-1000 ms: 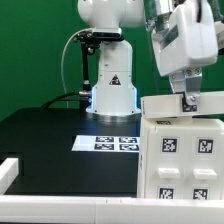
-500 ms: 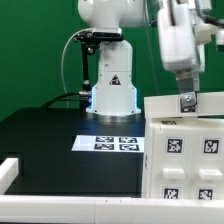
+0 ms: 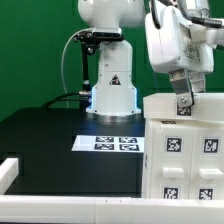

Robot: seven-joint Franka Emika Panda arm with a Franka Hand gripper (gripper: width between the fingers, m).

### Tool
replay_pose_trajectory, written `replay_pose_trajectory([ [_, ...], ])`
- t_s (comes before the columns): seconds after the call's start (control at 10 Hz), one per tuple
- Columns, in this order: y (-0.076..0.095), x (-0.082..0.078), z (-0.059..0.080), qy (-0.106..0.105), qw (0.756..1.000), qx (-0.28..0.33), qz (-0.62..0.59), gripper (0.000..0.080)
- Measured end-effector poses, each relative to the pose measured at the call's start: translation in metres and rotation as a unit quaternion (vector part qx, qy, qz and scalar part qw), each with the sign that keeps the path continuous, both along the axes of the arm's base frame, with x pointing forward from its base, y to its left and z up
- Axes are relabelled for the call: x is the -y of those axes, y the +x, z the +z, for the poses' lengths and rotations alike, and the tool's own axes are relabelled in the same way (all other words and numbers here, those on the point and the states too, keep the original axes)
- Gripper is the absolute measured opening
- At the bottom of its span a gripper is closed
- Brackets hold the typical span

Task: Assemble cabinet

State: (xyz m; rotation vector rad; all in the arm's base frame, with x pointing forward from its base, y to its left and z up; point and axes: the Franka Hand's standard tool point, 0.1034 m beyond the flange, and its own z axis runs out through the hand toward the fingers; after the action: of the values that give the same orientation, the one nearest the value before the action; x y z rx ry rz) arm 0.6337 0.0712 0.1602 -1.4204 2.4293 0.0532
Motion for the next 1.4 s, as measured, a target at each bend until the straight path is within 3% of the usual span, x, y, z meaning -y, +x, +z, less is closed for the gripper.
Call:
replay_pose_trajectory([
  [0.1, 0.000, 0.000, 0.000, 0.000, 1.000, 0.000, 0.002, 0.0739],
  [0.4, 0.004, -0.007, 0.024, 0.003, 0.989, 0.000, 0.150, 0.0796],
  [0.7, 0.003, -0.008, 0.025, -0.018, 0.965, 0.020, 0.262, 0.0797],
  [0.9, -0.002, -0.005, 0.027, -0.054, 0.913, 0.017, 0.405, 0.0797],
  [1.0, -0.003, -0.008, 0.032, -0.065, 0.875, 0.004, 0.480, 0.0797],
  [1.1, -0.001, -0.011, 0.038, -0.084, 0.822, 0.007, 0.563, 0.0797],
  [1.4, 0.001, -0.007, 0.036, -0.112, 0.758, 0.041, 0.641, 0.0797],
])
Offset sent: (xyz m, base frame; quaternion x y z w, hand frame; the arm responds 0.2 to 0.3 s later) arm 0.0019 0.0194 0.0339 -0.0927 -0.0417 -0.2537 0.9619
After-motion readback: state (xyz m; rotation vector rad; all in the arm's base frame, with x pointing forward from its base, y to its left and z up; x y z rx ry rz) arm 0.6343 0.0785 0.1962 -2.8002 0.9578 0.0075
